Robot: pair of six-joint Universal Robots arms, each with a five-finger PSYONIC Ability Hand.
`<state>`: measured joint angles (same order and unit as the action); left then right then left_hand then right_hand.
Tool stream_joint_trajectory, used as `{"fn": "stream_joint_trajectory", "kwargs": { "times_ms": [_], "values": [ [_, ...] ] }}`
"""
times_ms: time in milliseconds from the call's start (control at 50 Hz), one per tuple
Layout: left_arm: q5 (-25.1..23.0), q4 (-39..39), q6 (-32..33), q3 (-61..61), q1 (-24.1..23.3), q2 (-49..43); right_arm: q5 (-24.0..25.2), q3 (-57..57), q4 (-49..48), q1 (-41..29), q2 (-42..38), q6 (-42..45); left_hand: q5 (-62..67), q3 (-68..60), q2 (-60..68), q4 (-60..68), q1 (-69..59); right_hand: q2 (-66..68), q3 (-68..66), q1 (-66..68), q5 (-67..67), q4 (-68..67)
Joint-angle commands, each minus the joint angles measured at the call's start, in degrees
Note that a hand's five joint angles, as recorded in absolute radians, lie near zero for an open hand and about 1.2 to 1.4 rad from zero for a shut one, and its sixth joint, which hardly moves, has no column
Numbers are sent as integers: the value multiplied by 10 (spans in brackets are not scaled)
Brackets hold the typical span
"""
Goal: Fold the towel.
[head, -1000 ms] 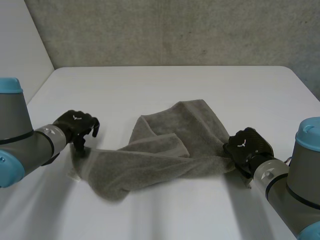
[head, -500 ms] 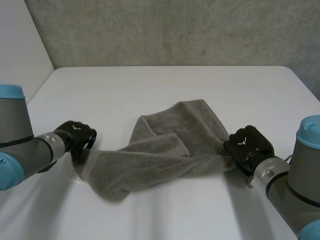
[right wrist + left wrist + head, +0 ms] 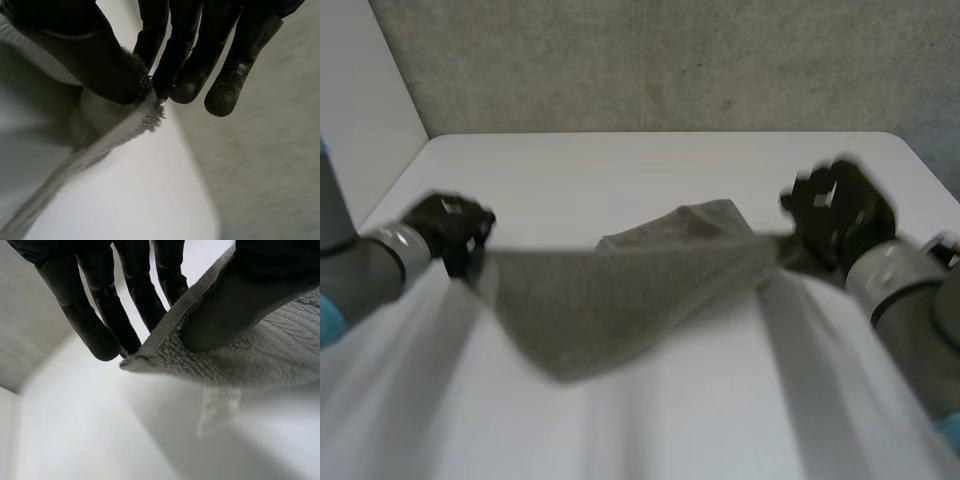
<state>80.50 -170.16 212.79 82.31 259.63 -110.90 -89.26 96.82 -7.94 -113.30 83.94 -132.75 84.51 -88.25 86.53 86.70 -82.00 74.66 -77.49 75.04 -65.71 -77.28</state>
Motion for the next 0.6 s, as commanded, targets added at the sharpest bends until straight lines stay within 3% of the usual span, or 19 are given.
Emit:
{"fn": "stream_joint_trajectory", "kwargs": {
  "times_ms": [20,140,180,260,420,600],
  "values": [
    [7,-61,-135,-9,-7,184,2,-113,3,-10,109,-66,-145,83,-65,-67,20,53,-25,50,-43,-27],
    [11,-122,-233,-4,-1,306,5,-197,72,-24,142,-95,-145,83,-65,-67,20,53,-25,50,-43,-27],
    [11,-140,-277,-9,4,353,13,-253,144,-19,138,-96,-145,83,-65,-67,20,53,-25,50,-43,-27],
    [7,-134,-283,-11,4,360,23,-293,202,-17,115,-95,-145,83,-65,-67,20,53,-25,50,-43,-27],
    [8,-83,-240,18,0,252,36,-317,345,13,6,-77,-145,83,-65,-67,20,53,-25,50,-43,-27],
    [18,-78,-185,-15,-23,84,27,-336,307,-13,-95,-30,-145,83,-65,-67,20,53,-25,50,-43,-27]
  ]
}}
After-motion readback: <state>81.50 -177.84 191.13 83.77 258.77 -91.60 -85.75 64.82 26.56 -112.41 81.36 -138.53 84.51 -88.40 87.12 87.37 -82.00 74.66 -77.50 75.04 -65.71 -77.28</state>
